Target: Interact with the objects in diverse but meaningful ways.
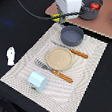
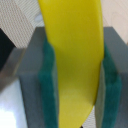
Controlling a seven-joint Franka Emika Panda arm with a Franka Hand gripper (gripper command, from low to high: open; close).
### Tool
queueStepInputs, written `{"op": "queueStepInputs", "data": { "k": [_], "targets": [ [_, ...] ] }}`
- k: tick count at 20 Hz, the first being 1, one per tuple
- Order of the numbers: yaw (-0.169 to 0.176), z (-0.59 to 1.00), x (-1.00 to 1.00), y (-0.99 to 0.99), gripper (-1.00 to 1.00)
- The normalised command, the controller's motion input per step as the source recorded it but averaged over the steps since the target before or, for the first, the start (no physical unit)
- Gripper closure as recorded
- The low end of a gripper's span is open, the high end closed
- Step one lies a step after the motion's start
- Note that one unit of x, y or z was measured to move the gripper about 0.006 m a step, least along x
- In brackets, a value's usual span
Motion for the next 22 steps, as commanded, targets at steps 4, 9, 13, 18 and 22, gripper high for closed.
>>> {"op": "queueStepInputs", "data": {
  "k": [4,9,13,18,22],
  "targets": [
    [0.0,0.2,0.09,0.5,1.0],
    [0.004,0.17,0.0,0.46,1.0],
    [0.013,0.01,-0.11,0.34,1.0],
    [0.015,-0.04,-0.39,0.14,1.0],
    [0.005,-0.13,-0.65,0.0,1.0]
  ]
}}
